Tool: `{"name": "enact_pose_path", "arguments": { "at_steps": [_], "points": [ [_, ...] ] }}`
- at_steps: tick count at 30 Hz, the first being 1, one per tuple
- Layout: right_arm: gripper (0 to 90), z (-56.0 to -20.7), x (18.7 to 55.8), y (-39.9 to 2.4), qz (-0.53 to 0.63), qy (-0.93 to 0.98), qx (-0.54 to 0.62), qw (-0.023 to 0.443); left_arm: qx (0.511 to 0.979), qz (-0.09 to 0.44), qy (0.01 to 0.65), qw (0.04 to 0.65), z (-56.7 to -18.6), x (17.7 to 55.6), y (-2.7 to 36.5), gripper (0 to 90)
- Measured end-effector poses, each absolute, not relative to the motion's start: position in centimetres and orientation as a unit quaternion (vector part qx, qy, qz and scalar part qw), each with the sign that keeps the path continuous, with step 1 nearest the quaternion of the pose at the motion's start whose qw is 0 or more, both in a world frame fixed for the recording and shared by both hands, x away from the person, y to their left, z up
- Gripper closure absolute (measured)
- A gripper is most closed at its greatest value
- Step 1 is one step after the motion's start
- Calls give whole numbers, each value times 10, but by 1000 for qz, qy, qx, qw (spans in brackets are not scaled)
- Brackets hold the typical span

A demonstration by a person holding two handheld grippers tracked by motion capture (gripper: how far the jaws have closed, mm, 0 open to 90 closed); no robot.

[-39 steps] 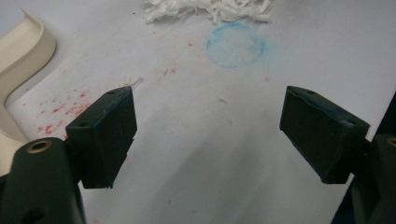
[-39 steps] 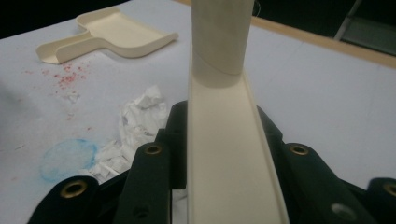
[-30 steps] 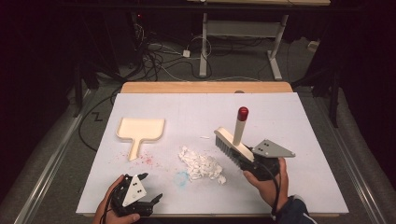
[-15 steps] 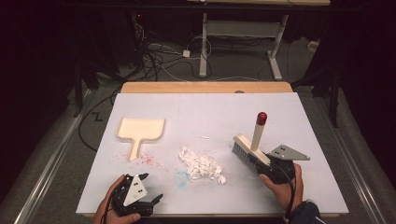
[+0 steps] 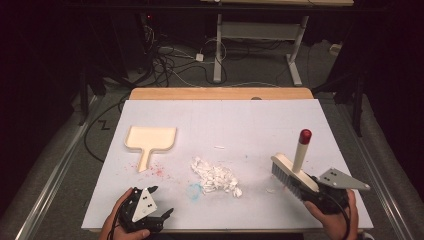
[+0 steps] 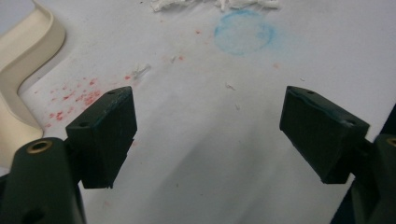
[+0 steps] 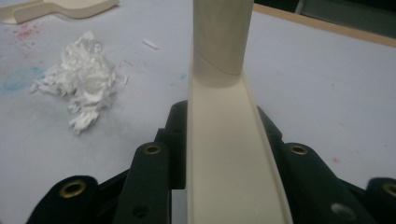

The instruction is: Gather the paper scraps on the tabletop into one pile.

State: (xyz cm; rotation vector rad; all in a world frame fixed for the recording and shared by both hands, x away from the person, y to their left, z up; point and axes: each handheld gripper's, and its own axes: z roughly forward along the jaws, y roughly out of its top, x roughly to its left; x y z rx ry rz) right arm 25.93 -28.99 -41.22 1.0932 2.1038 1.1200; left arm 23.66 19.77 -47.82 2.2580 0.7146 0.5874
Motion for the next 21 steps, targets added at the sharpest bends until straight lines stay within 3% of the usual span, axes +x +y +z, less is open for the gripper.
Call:
{"name": "enact_pose_path", "arguments": {
  "at_steps": [9,21],
  "points": [
    [680,-424,220,-286,392,804,396,207,871,227,272,342,-477,236,194,178],
    [680,-433,262,-199,415,824,329,201,870,226,267,348,-476,237,195,178]
  ]
}}
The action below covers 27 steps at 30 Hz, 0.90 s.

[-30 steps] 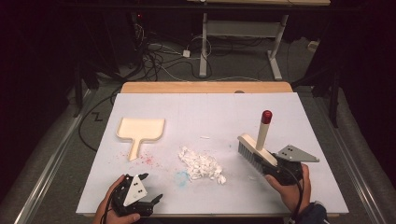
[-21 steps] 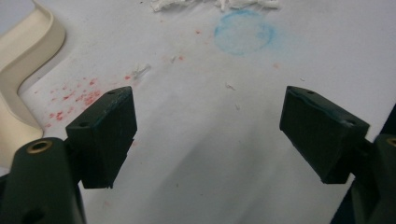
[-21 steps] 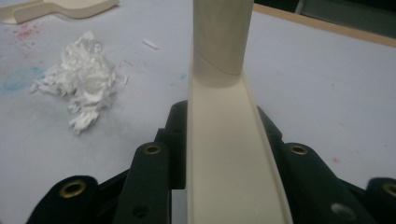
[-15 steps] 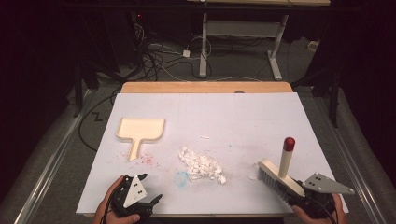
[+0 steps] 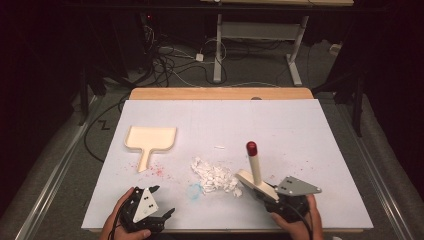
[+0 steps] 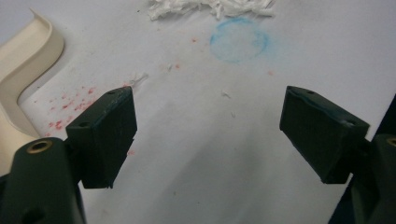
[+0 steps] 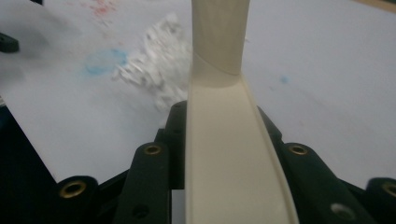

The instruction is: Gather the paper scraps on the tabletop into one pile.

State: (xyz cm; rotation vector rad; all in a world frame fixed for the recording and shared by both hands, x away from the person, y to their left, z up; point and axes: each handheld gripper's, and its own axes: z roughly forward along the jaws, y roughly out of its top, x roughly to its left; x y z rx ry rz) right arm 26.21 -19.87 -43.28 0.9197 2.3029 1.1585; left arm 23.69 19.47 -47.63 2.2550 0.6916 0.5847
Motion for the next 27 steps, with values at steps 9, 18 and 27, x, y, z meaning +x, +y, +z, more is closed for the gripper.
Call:
{"name": "enact_pose_path", "arguments": {
  "at_steps": [9,18,27],
  "points": [
    [680,-426,284,-156,446,814,299,222,871,225,265,346,-477,238,195,178],
    [679,-402,276,-181,494,791,292,213,869,228,269,348,-476,237,197,178],
    [679,-420,257,-166,521,818,209,128,849,249,290,365,-469,237,209,178]
  ]
}}
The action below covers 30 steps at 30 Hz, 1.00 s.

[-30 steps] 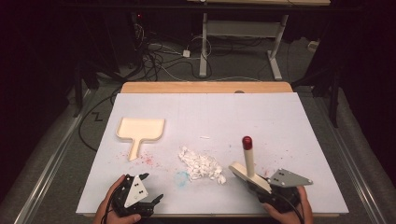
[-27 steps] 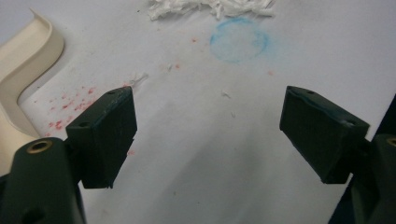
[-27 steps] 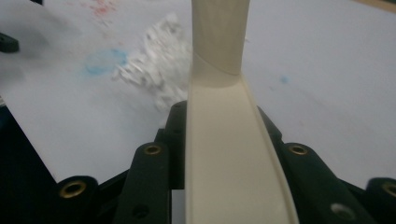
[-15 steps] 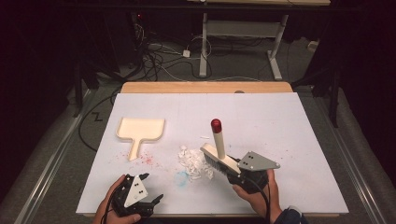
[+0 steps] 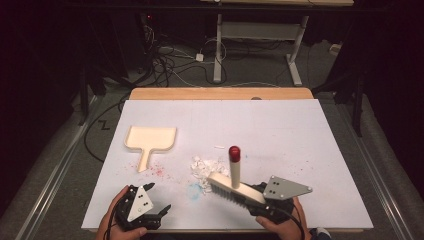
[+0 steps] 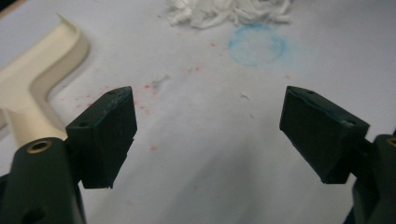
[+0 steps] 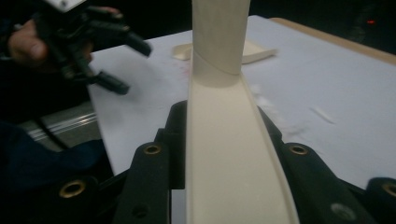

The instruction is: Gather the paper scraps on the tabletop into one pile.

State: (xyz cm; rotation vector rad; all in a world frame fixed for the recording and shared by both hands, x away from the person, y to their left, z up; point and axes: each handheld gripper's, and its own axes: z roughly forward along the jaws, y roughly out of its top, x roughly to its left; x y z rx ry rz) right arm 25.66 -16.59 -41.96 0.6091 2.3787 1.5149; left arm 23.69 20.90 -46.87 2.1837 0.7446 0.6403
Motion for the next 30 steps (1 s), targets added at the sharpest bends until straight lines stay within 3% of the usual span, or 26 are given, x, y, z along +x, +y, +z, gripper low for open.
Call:
{"name": "enact_pose_path", "arguments": {
  "at_steps": [5,10,14,19,30],
  "points": [
    [679,-440,263,-136,520,834,158,98,836,259,303,378,-466,240,218,178],
    [680,-453,281,-130,500,841,166,121,843,246,299,373,-469,239,214,178],
    [680,-451,299,-138,490,839,181,153,851,239,292,365,-472,239,211,178],
    [679,-443,307,-149,501,828,195,158,853,240,285,365,-472,239,208,178],
    [679,-401,274,-212,503,819,211,176,857,233,286,361,-474,237,207,178]
  ]
}}
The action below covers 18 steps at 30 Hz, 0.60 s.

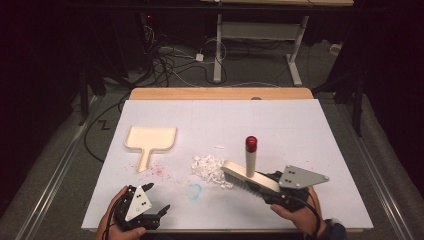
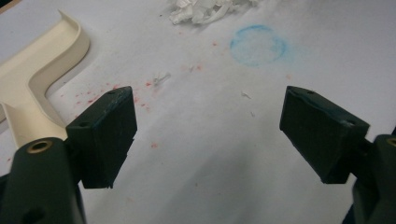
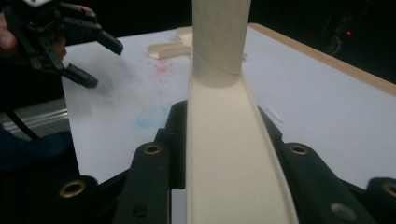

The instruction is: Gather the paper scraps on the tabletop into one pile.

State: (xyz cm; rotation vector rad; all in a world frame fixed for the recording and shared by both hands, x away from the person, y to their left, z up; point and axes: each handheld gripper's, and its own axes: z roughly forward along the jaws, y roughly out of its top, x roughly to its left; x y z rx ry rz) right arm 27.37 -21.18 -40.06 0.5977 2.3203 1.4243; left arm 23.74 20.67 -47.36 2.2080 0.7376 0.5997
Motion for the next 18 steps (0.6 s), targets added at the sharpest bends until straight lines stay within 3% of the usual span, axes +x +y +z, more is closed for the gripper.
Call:
{"name": "enact_pose_path", "arguments": {
  "at_steps": [10,18],
  "points": [
    [679,-418,254,-267,443,832,267,202,862,230,274,359,-474,240,202,179],
    [680,-436,271,-251,434,841,258,194,866,225,269,357,-476,241,200,179]
  ]
}}
